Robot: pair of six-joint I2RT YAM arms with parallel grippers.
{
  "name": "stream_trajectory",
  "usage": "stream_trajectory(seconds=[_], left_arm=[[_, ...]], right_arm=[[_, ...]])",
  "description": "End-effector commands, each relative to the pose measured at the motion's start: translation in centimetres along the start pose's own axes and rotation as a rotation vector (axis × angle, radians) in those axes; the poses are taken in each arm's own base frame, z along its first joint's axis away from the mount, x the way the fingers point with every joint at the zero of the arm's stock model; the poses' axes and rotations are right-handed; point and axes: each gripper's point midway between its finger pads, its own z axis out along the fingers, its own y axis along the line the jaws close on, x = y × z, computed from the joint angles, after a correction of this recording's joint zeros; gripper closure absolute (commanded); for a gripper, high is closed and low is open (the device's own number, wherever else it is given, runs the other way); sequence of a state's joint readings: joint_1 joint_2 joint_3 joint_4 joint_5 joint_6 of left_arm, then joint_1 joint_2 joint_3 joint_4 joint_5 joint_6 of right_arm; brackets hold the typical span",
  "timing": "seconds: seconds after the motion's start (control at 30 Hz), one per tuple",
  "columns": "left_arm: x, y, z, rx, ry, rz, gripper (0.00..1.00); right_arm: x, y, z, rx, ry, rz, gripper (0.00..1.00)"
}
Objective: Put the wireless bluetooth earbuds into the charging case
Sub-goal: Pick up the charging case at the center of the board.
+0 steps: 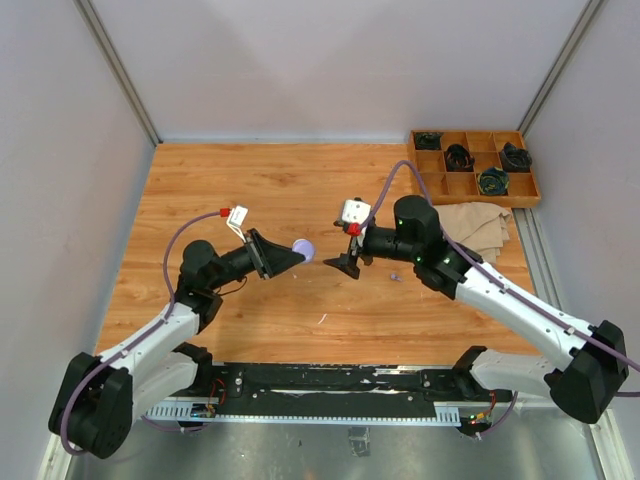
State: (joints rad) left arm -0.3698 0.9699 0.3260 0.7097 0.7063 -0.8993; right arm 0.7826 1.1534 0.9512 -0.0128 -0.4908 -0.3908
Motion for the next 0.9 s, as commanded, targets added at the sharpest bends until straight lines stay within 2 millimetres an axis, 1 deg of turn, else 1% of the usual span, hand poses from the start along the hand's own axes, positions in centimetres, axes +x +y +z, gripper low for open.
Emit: stream_trajectory(seconds=[0.0, 0.17, 0.33, 0.43, 0.57, 0.67, 0.87], left_arm=[[-2.4, -1.3, -0.4, 0.015, -0.127, 0.108, 0.85], [-4.0, -2.9, -1.1, 0.041, -0.221, 0.157, 0.86], [-4.7, -4.2, -1.6, 0.068, -0.286, 0.186, 0.86], [-5.1, -4.9, -2.0, 0.089, -0.328, 0.189, 0.86], [-5.5, -5.7, -2.4, 0.118, -0.371, 0.190, 0.86], [-5.8, -6.2, -2.6, 0.131, -0.397, 0.190, 0.86], [-6.0, -7.3, -2.8, 0.178, -0.431, 0.180, 0.86]], right_arm=[[-2.9, 0.3, -0.6, -0.039, -0.151, 0.234, 0.16], [-4.9, 0.5, -0.6, -0.053, -0.257, 0.431, 0.20], [-6.9, 0.0, -0.7, -0.047, -0.377, 0.578, 0.25], [-7.9, 0.0, -0.5, -0.071, -0.447, 0.664, 0.28], [-8.7, -0.1, -0.2, -0.111, -0.518, 0.757, 0.32], [-9.9, 0.2, -0.1, -0.176, -0.573, 0.791, 0.33], [-10.0, 0.3, 1.0, -0.250, -0.610, 0.861, 0.37]])
